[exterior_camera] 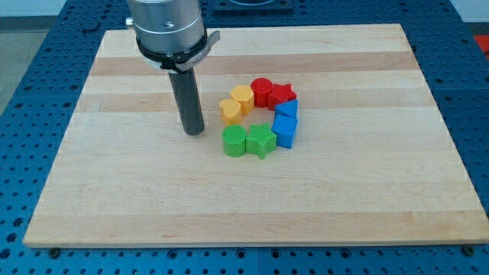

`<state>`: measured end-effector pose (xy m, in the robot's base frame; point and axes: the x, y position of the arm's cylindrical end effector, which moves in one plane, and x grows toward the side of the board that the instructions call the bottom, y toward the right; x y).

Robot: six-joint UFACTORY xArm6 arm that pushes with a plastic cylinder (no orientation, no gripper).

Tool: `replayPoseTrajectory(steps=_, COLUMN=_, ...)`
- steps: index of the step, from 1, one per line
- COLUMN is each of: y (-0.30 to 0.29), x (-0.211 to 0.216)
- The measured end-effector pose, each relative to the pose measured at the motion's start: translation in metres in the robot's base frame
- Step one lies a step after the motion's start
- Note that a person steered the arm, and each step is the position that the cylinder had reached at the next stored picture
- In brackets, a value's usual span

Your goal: Move the yellow heart towards the blue triangle

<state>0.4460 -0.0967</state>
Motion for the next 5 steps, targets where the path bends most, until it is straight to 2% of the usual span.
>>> replayPoseTrajectory(steps=5, y=0.038, x=0.000)
